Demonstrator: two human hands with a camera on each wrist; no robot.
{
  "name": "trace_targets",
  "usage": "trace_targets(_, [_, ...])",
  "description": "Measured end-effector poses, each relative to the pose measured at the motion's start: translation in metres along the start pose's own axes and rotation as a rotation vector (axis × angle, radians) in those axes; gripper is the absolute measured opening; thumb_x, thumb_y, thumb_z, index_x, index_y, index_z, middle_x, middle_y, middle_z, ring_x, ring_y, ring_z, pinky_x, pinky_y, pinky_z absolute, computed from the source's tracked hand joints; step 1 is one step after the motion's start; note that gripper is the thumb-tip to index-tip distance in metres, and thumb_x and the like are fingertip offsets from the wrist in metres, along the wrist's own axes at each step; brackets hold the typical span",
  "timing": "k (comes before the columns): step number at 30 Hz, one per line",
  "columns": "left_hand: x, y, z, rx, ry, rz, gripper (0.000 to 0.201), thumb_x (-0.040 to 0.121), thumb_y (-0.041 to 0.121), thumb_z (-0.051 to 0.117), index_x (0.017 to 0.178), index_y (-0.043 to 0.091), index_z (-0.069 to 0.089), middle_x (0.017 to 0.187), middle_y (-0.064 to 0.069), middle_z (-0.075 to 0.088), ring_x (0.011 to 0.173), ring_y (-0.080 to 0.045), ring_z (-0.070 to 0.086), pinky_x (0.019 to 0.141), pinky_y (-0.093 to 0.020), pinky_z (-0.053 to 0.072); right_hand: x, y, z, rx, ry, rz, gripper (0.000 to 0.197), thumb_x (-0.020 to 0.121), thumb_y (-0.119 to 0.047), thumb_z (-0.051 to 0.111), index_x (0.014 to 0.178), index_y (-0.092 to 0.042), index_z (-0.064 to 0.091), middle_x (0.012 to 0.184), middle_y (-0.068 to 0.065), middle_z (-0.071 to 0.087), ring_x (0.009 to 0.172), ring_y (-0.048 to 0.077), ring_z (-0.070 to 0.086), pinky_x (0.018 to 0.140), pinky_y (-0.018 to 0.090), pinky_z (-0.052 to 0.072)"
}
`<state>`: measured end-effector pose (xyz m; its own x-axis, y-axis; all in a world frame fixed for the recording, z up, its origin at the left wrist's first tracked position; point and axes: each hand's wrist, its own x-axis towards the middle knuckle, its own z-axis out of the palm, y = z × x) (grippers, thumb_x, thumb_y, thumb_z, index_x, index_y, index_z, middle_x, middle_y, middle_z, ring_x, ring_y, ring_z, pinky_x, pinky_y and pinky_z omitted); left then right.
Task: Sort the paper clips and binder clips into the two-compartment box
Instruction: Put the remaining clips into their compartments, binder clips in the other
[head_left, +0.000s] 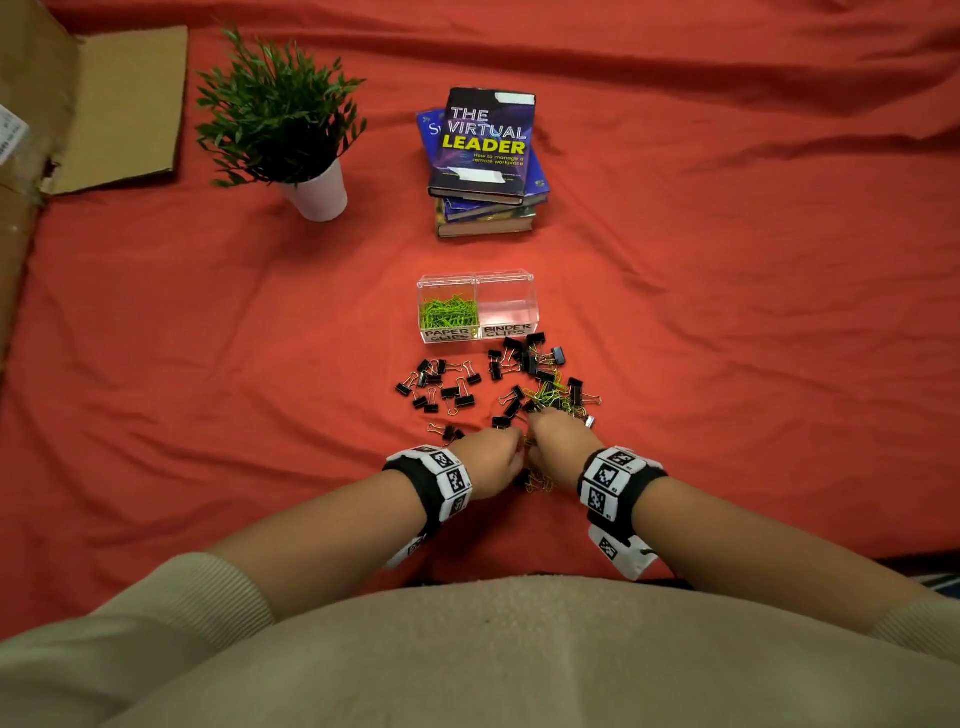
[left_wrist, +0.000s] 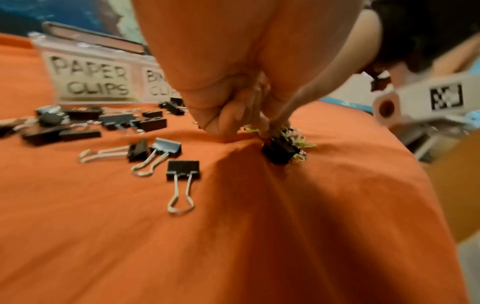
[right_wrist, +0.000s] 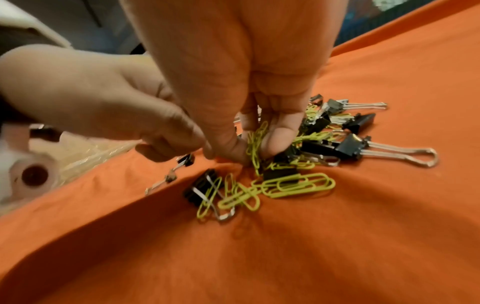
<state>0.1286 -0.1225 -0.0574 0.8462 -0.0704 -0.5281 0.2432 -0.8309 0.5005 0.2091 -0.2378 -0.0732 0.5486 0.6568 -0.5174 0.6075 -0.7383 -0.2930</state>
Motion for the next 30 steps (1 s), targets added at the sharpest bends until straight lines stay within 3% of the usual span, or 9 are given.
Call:
trace_targets(4, [0.000, -0.003, 0.008, 0.058, -0.021, 0.052, 0.037, 0.092, 0.032, 0.057, 0.118, 0.008, 0.046, 0.115, -0.013, 0.063, 0.104, -0.031, 0.060, 0.080, -0.033, 0.046, -0.001, 0.007, -0.007, 0.131, -0.037, 0.015, 0.009, 0.078, -0.010, 0.057, 0.086, -0.005, 0.059, 0.089, 0.014, 0.066, 0.082, 0.030, 0.062, 0.067, 0.033, 0.047])
trace_targets(10, [-0.009, -0.019, 0.016, -0.081, -0.024, 0.047, 0.029, 0.088, 0.034, 0.060, 0.111, 0.018, 0.051, 0.103, -0.003, 0.063, 0.088, -0.021, 0.059, 0.071, -0.028, 0.041, -0.005, 0.025, -0.024, 0.604, -0.149, 0.134, 0.012, 0.083, -0.007, 0.061, 0.092, -0.008, 0.068, 0.070, -0.003, 0.065, 0.053, 0.009, 0.059, 0.045, 0.018, 0.043])
trace_targets(12, [-0.013, -0.022, 0.018, -0.084, -0.002, 0.061, 0.027, 0.089, 0.032, 0.060, 0.112, 0.019, 0.053, 0.101, -0.002, 0.063, 0.082, -0.016, 0.055, 0.070, -0.024, 0.037, -0.005, 0.033, -0.030, 0.837, -0.167, 0.196, 0.011, 0.084, -0.006, 0.061, 0.090, -0.007, 0.070, 0.072, -0.005, 0.067, 0.054, 0.009, 0.060, 0.050, 0.020, 0.046])
trace_targets(15, [-0.017, -0.025, 0.019, -0.102, 0.024, 0.047, 0.023, 0.089, 0.026, 0.058, 0.110, 0.017, 0.055, 0.093, 0.002, 0.060, 0.079, -0.014, 0.051, 0.068, -0.022, 0.033, -0.006, 0.039, -0.037, 1.284, -0.183, 0.258, 0.015, 0.087, 0.005, 0.051, 0.085, 0.000, 0.065, 0.080, 0.008, 0.061, 0.059, 0.011, 0.057, 0.059, 0.025, 0.050])
trace_targets(17, [-0.017, -0.027, 0.019, -0.114, 0.037, 0.010, 0.020, 0.089, 0.022, 0.055, 0.108, 0.016, 0.056, 0.079, 0.006, 0.052, 0.074, -0.015, 0.050, 0.065, -0.022, 0.032, -0.008, 0.042, -0.041, 1.427, -0.197, 0.285, 0.021, 0.087, 0.010, 0.041, 0.088, 0.002, 0.060, 0.083, 0.011, 0.056, 0.067, 0.015, 0.054, 0.056, 0.024, 0.048])
trace_targets(20, [-0.016, -0.032, 0.012, -0.130, 0.085, -0.060, 0.015, 0.088, 0.018, 0.052, 0.102, 0.018, 0.057, 0.065, 0.009, 0.049, 0.067, -0.019, 0.052, 0.062, -0.025, 0.036, -0.009, 0.045, -0.041, 1.524, -0.246, 0.313, 0.025, 0.086, 0.005, 0.032, 0.089, 0.000, 0.056, 0.078, 0.011, 0.054, 0.063, 0.016, 0.050, 0.050, 0.022, 0.045])
trace_targets(24, [-0.014, -0.036, 0.000, -0.104, 0.130, -0.107, 0.018, 0.087, 0.013, 0.048, 0.100, 0.016, 0.061, 0.087, -0.003, 0.065, 0.081, -0.024, 0.060, 0.067, -0.026, 0.042, -0.012, 0.042, -0.038, 1.350, -0.311, 0.285, 0.016, 0.091, -0.013, 0.050, 0.082, -0.005, 0.059, 0.070, 0.006, 0.056, 0.055, 0.013, 0.050, 0.047, 0.022, 0.040])
trace_targets(27, [-0.016, -0.034, -0.001, -0.041, 0.133, -0.044, 0.014, 0.087, 0.021, 0.051, 0.099, 0.018, 0.059, 0.094, -0.003, 0.064, 0.087, -0.025, 0.060, 0.072, -0.031, 0.046, -0.015, 0.035, -0.033, 0.936, -0.279, 0.210, 0.017, 0.085, -0.013, 0.064, 0.088, 0.004, 0.065, 0.063, 0.000, 0.060, 0.055, 0.013, 0.053, 0.050, 0.024, 0.044])
trace_targets(30, [-0.019, -0.026, 0.007, 0.099, 0.102, 0.111, 0.020, 0.087, 0.034, 0.056, 0.100, 0.019, 0.055, 0.101, -0.002, 0.062, 0.093, -0.023, 0.059, 0.077, -0.035, 0.049, -0.020, 0.029, -0.026, 0.484, -0.222, 0.032, 0.015, 0.079, -0.018, 0.070, 0.084, -0.004, 0.070, 0.064, -0.007, 0.063, 0.062, 0.010, 0.056, 0.055, 0.021, 0.044])
